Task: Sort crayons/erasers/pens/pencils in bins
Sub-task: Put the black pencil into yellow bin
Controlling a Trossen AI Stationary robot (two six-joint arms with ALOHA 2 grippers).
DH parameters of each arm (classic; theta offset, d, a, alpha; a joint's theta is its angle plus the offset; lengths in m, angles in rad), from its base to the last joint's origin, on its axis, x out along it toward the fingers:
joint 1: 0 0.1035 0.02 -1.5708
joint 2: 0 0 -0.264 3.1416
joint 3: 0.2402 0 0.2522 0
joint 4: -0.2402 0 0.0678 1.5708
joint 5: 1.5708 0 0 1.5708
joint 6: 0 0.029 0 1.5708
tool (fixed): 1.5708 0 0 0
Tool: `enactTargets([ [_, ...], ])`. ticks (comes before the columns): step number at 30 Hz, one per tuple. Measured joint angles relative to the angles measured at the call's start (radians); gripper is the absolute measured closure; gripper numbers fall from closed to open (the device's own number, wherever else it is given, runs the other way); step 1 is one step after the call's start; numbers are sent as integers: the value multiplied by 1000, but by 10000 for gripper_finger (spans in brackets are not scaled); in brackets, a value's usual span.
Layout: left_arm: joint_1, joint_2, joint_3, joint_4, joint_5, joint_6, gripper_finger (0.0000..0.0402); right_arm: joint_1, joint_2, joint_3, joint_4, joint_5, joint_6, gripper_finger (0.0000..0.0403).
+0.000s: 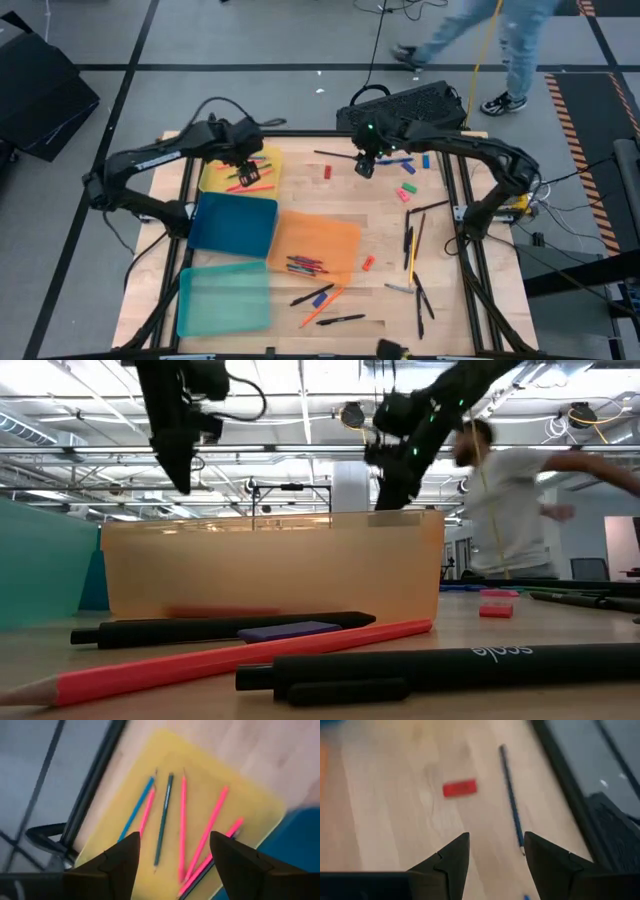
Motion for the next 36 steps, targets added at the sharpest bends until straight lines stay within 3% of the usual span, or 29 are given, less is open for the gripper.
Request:
enactTargets([
  [3,-7,-40,0,-9,14,-97,158,-39,75,0,28,-95,-165,222],
  [6,-23,-73,0,-8,14,-183,158,-64,156,0,80,-112,-250,222],
  [17,-99,-105,0,-8,12,-358,158,-130,324,-1,127,-107,-281,228],
  [23,-106,-101,-2,30,-9,-417,158,-122,353,3,133,-80,-303,284],
  [30,-138,-200,-2,324,-18,-422,158,-123,357,3,158,-67,-224,382],
  [36,-129,-332,-2,483,13,-285,158,-101,340,1,118,-63,-217,387],
])
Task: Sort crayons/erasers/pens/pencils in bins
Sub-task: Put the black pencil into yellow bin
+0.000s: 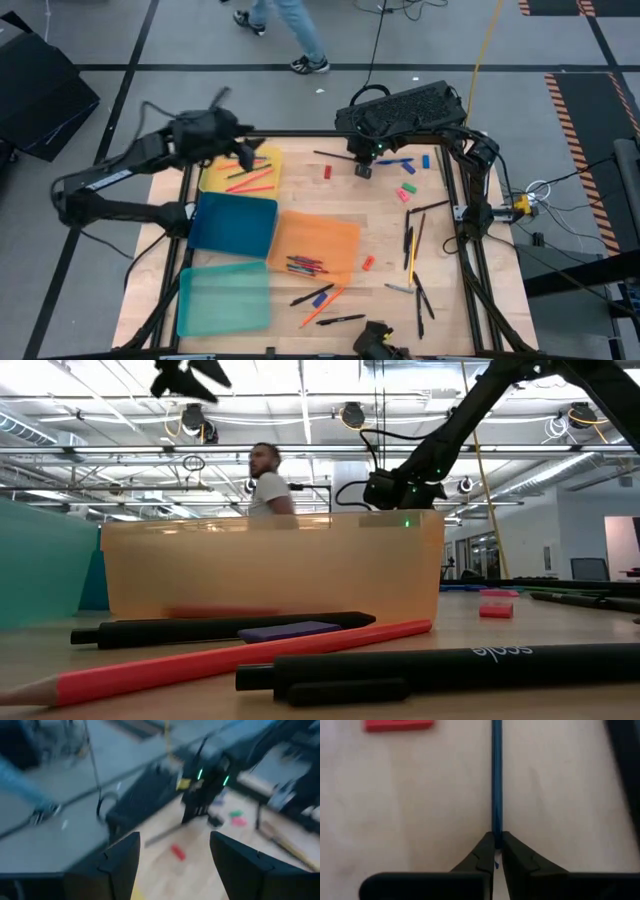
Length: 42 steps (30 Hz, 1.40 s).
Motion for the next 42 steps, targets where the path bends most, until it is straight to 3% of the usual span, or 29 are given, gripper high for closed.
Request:
enactTargets([
  [7,48,-133,-55,143,109,72,158,55,-146,-5,-12,-27,115,391],
  [12,58,-148,-154,217,157,69,158,102,-287,-5,10,-25,213,391],
  [21,58,-13,-393,798,279,-34,158,152,-515,-4,236,-25,373,391],
  [24,58,80,-360,887,280,-22,158,163,-562,-3,306,-55,412,391],
  [30,58,270,-180,894,322,51,158,203,-594,-1,471,-110,475,391],
  [38,58,423,17,895,444,77,161,234,-588,-2,494,-102,490,391],
  [42,57,457,53,894,458,75,214,236,-589,-2,494,-101,490,391],
])
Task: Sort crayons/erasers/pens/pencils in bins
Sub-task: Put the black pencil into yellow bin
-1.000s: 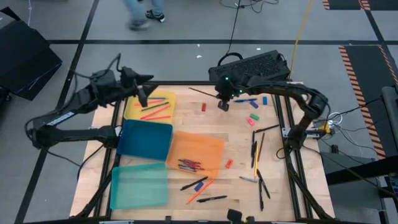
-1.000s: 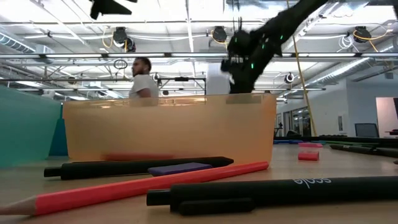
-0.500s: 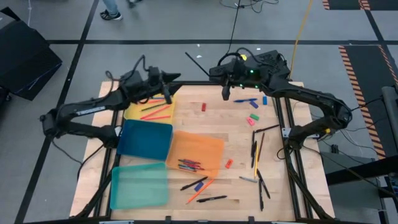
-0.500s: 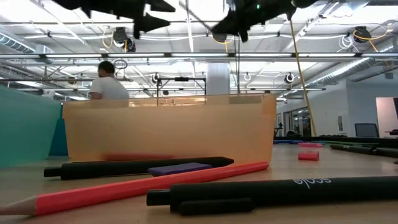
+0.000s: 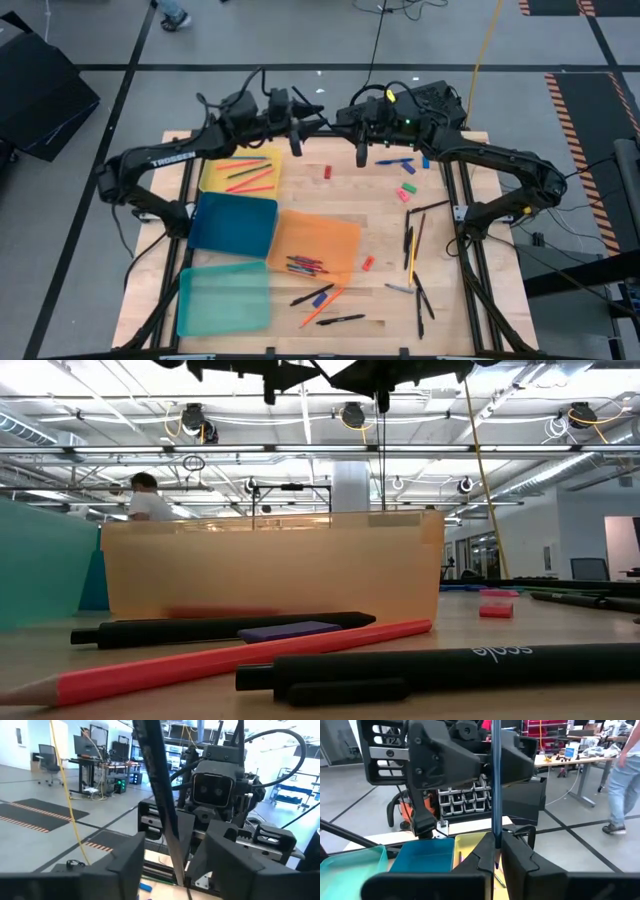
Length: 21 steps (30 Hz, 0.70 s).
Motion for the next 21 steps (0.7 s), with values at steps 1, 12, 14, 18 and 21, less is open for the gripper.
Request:
enactTargets([
  [1,0,4,2,0,1,-3,236,0,0,0,0,0,0,391],
  [12,4,-1,3,-52,12,-26,383,-1,1,-1,-2,20,4,367],
  [14,10,-9,3,-77,9,-18,384,-1,0,-1,-10,34,7,346],
  [18,36,-45,25,-258,-34,25,384,-6,-2,0,-91,34,3,294],
  [21,58,-81,74,-568,-131,124,384,-20,-3,0,-232,34,0,258],
])
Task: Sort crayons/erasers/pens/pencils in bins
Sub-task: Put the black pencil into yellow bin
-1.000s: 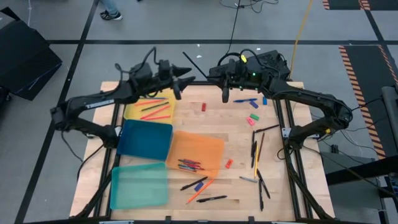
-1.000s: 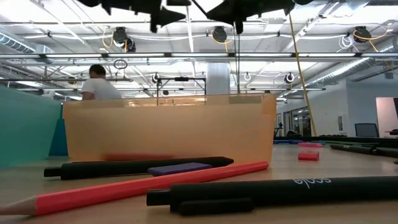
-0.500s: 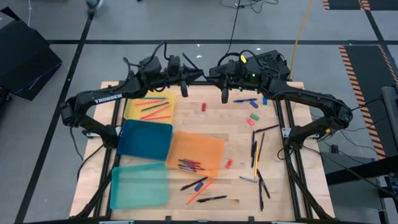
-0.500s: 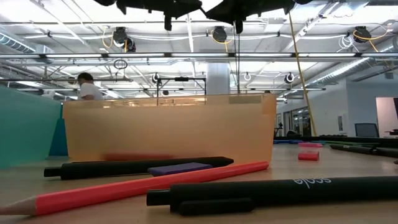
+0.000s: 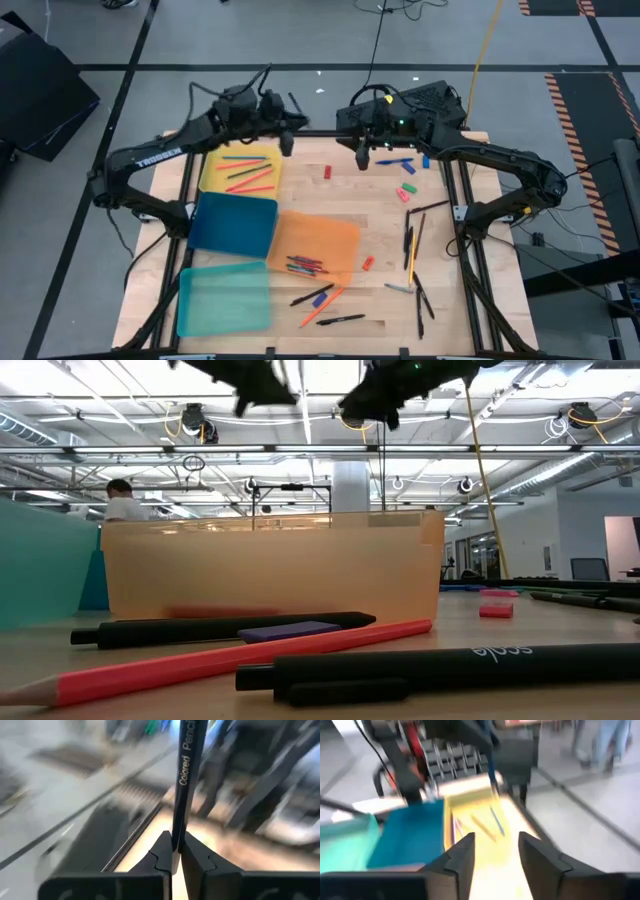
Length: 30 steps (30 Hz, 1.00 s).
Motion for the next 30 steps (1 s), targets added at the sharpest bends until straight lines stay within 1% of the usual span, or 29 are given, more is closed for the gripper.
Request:
enactTargets([
  [3,20,-5,64,-351,-160,94,384,-11,-1,0,-156,2,-30,233],
  [5,44,13,87,-565,-229,142,384,-11,0,0,-231,12,-65,223],
  [9,93,94,66,-873,-268,172,384,-9,1,0,-261,79,-108,214],
  [11,106,151,41,-961,-292,194,384,-11,1,0,-261,106,-107,213],
  [14,120,247,-13,-1015,-335,238,384,-27,1,0,-275,105,-107,213],
  [21,106,459,-81,-1006,-475,368,383,-95,2,0,-384,110,-148,212],
  [25,106,524,-91,-948,-480,397,359,-121,2,0,-408,108,-159,212],
  [30,106,535,-112,-841,-485,399,332,-124,2,0,-406,107,-161,212],
])
